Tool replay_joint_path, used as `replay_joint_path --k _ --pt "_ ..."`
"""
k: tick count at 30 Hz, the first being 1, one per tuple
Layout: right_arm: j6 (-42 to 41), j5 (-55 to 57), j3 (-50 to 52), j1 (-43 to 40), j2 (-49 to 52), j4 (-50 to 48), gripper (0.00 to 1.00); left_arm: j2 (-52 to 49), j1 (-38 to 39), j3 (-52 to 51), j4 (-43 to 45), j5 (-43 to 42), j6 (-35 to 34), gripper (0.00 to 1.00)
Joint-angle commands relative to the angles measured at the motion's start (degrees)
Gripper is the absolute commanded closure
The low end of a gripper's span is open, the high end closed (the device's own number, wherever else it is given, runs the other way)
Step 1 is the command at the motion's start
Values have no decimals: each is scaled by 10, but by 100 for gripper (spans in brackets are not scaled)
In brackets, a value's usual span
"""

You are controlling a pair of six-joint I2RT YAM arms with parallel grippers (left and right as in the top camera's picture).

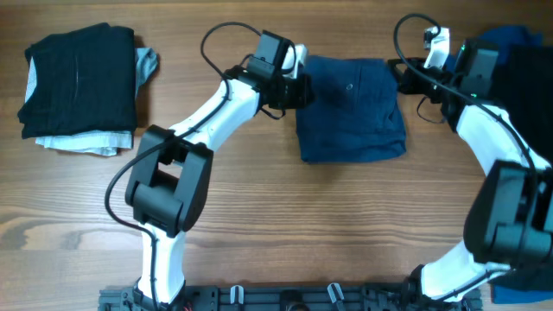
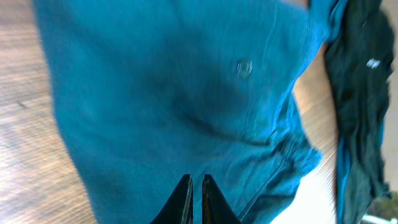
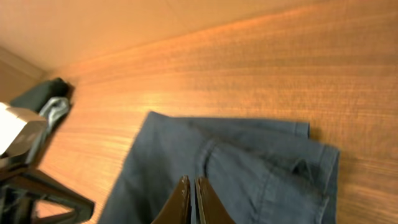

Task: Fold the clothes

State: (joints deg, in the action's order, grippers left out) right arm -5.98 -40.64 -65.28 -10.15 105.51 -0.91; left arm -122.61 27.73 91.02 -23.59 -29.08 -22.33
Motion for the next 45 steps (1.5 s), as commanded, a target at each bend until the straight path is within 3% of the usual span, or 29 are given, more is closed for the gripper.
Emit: replay_joint_path --k 1,6,12,16,20,22,25,28,31,37,41,45 --pt "-2 -28 -1 7 89 -62 96 -16 19 -2 -2 -12 39 93" --pt "-2 -27 -1 7 193 -147 96 -35 44 -3 -45 -11 41 92" --pt "-2 -1 0 7 254 -150 96 -96 50 -6 -45 -4 54 93" --pt "-3 -64 -5 5 233 -160 96 -116 50 -6 -45 -4 55 96" --pt "-72 -152 -18 -2 134 -150 94 -57 50 -6 -43 -5 55 96" --pt "-79 -185 -18 -2 67 -93 96 -10 51 -6 -45 -5 55 96" --pt "-13 -199 -18 5 -45 138 96 47 49 -6 -45 -4 55 93" --pt "32 -103 -18 13 -84 300 96 53 47 -6 -47 -4 54 92" --pt "67 -13 -9 17 -80 392 96 46 50 -7 -89 -5 52 96" --pt "7 85 110 17 -78 294 96 29 67 -10 -138 -4 52 96" --pt "-37 113 191 17 -78 178 96 -10 69 -10 -146 -5 52 96" --pt "-85 149 229 17 -77 144 96 -42 69 -10 -163 -4 52 96"
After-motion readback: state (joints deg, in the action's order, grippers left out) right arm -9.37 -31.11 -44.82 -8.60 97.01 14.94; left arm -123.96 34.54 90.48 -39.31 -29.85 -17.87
